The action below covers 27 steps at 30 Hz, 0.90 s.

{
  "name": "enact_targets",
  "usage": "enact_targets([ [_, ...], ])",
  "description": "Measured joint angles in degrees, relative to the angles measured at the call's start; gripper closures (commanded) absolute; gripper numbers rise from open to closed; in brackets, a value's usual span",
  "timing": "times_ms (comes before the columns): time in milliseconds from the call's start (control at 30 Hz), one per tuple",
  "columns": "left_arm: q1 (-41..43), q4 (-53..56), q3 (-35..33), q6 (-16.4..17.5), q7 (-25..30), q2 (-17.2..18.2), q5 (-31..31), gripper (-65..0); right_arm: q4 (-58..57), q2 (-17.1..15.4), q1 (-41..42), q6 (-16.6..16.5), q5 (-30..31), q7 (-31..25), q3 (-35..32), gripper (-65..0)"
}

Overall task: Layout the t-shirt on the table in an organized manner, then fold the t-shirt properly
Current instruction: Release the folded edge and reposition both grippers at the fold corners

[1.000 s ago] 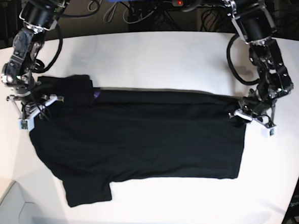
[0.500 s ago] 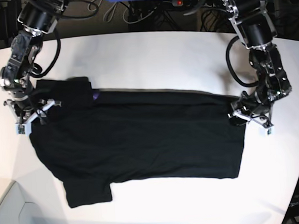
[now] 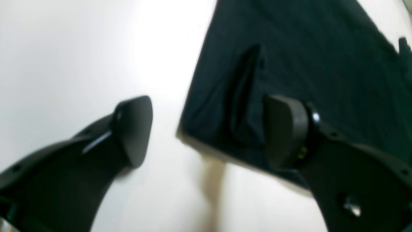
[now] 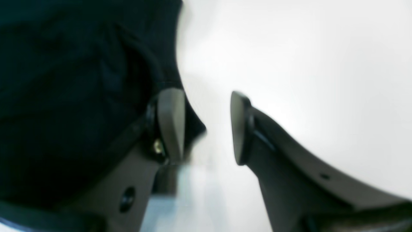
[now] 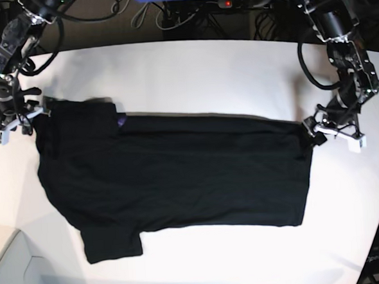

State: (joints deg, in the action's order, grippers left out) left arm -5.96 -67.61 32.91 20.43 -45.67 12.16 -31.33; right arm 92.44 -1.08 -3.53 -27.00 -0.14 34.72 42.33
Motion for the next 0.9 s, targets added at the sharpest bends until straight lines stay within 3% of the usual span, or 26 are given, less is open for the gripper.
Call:
enact_targets([
  [267, 1.01, -0.74, -0.11, 0.44, 1.16, -0.70, 1.68, -49.2, -0.20, 0.07, -1.44, 0.00, 3.76, 0.20, -0.50, -24.0],
  [433, 6.27, -7.23, -0.31, 5.18, -0.92, -0.79, 3.50, -47.1, -0.17, -0.17, -1.46, 0.02, 3.65, 0.02, -0.37, -24.0],
  [633, 7.06, -10.03, -2.27, 5.11, -0.83, -1.20, 11.45, -47.1, -0.20, -0.11, -1.44, 0.00, 3.85, 0.02, -0.46, -24.0],
  [900, 4.42, -9.79, -2.27, 5.11, -1.49, -2.73, 17.09, -47.1, -0.17, -0.02, -1.40, 0.00, 3.87, -0.02, -0.50, -24.0],
])
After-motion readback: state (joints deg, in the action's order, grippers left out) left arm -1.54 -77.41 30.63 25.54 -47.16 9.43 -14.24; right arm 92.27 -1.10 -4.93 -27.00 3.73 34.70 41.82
